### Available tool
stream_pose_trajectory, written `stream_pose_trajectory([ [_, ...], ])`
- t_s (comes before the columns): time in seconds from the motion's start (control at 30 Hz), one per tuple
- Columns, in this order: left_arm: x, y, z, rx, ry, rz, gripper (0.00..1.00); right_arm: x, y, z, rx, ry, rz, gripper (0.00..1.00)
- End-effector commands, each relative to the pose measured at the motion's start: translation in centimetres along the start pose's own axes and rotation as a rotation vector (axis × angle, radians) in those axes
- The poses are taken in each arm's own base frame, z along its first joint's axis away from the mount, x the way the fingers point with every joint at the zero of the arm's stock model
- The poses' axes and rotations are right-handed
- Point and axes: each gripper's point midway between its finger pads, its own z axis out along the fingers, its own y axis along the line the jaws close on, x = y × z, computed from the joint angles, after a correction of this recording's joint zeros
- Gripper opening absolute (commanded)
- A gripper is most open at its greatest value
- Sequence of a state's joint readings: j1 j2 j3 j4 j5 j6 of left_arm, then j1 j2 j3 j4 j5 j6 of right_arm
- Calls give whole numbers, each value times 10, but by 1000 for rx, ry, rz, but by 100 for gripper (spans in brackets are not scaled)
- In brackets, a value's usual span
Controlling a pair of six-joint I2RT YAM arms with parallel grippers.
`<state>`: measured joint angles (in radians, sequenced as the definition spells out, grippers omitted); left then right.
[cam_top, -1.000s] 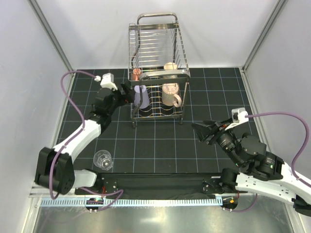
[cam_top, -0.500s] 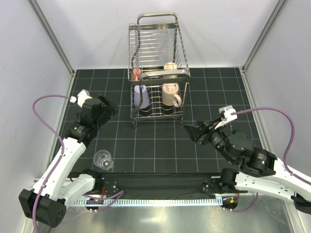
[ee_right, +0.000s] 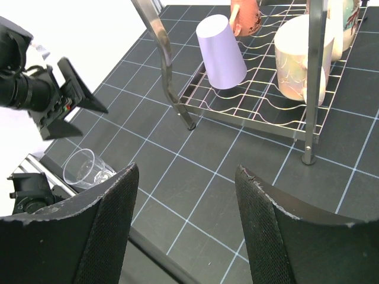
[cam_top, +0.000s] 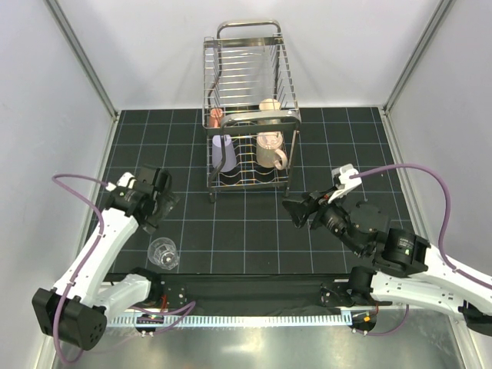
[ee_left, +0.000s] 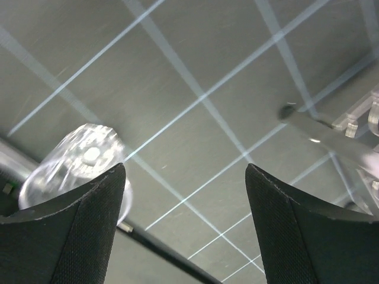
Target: Load the cups into the dish rack
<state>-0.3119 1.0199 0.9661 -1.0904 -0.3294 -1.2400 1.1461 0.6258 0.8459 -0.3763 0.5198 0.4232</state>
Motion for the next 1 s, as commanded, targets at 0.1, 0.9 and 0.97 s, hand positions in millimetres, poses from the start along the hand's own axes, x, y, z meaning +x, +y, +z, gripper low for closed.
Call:
stream_pose_trajectory([
  [0.1, 11, 43, -4, -180, 23, -112, 79, -15, 10, -2, -32, -25, 14, 67],
  [0.9, 44, 66, 20, -328, 118, -173, 61, -2, 11, 5, -42, -21, 22, 67],
  [0.97, 47, 66, 23, -329, 126, -174, 57, 0, 11, 5, -44, -18, 23, 67],
])
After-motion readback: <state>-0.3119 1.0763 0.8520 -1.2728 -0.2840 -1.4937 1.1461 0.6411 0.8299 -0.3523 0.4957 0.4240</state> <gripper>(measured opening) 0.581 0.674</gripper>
